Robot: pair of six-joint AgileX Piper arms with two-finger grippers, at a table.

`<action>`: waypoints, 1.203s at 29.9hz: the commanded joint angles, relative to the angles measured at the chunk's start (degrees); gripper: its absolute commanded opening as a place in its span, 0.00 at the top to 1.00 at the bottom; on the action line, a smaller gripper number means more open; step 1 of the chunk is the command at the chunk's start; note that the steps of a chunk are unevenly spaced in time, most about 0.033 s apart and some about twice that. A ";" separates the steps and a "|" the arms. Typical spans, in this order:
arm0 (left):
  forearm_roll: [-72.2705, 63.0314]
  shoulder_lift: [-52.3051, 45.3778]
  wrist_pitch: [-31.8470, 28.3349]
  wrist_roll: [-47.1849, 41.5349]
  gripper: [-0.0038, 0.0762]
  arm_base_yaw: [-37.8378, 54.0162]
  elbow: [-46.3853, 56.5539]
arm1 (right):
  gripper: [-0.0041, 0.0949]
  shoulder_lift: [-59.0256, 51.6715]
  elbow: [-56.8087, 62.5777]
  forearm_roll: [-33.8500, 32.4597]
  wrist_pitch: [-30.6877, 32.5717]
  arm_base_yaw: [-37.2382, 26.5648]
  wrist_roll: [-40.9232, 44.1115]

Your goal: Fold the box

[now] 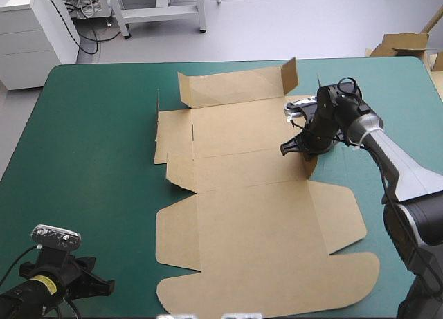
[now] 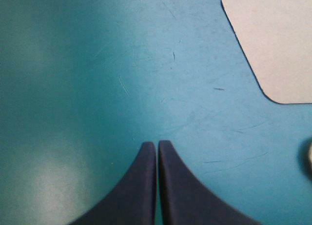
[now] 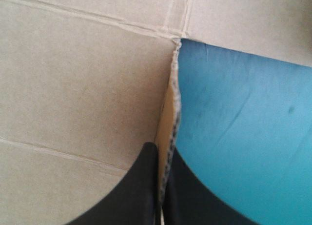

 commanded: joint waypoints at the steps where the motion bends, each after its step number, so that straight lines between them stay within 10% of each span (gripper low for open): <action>1: -0.37 0.67 -2.70 0.00 0.96 0.09 -1.35 | 0.98 0.37 -7.51 0.44 -0.55 0.05 -10.74; 10: -0.37 0.67 -2.70 0.00 0.96 0.09 -1.35 | 0.98 4.52 -13.70 1.77 -0.90 3.82 -32.85; 36: -0.37 0.67 -2.70 0.00 0.96 0.09 -1.35 | 0.98 5.03 -14.15 0.20 -20.22 26.59 -56.75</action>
